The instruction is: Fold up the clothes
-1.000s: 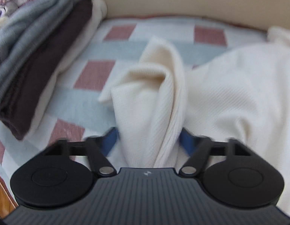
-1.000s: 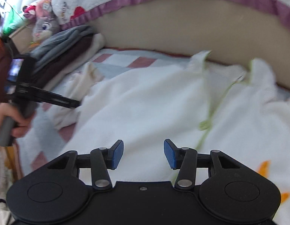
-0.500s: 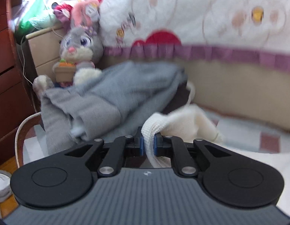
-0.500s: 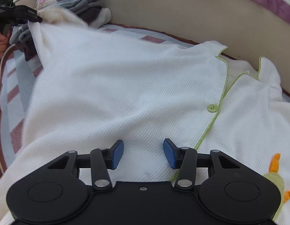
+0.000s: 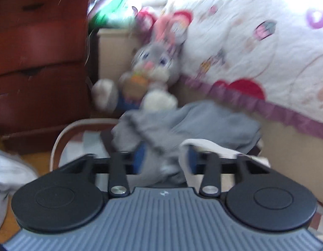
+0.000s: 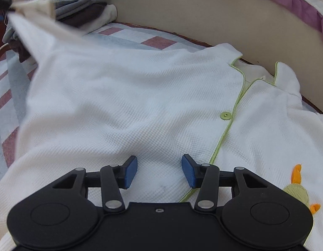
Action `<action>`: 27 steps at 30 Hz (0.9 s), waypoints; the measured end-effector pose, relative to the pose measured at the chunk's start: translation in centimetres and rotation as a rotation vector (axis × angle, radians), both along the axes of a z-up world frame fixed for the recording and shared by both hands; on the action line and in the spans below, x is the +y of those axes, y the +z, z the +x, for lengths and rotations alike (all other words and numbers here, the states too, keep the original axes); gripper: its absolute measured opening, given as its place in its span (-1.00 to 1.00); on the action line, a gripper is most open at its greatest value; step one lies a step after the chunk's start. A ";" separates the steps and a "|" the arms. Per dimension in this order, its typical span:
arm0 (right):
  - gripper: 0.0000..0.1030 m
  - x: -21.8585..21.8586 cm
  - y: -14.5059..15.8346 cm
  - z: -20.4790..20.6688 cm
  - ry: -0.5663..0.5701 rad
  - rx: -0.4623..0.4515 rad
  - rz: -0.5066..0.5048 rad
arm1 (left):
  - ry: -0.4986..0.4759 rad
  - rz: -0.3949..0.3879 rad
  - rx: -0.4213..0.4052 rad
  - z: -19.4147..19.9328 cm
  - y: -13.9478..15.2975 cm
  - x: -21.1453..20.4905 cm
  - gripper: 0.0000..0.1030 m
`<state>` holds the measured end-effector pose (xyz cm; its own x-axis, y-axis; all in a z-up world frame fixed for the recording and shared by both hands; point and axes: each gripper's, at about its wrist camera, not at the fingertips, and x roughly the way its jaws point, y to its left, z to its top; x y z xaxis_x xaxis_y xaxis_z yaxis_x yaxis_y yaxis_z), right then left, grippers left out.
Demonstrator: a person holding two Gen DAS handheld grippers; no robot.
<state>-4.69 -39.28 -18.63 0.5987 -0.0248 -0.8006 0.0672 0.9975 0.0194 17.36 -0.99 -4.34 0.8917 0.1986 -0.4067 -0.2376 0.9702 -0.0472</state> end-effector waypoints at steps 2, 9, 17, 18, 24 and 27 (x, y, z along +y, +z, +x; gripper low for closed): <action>0.02 -0.3 0.1 0.4 0.001 0.002 0.000 | 0.011 0.002 0.017 -0.3 0.1 0.7 -0.54; 0.02 -0.3 0.0 0.2 0.008 0.006 0.005 | 0.147 0.045 -0.163 -3.7 2.4 1.7 -0.48; 0.02 -0.6 0.3 0.1 0.000 0.014 0.021 | 0.351 -0.298 -0.069 -4.3 1.9 10.6 -0.32; 0.02 -0.7 0.4 0.1 -0.003 0.017 0.023 | 0.337 -0.300 -0.031 -3.9 1.8 10.9 -0.32; 0.04 -5.8 4.7 -0.7 -0.148 0.005 0.211 | 0.180 -0.129 -0.070 -5.3 3.7 4.9 -0.16; 0.14 -10.9 8.6 -3.5 -0.276 -0.068 0.293 | -0.051 -0.109 -0.007 -6.5 3.4 -0.6 -0.08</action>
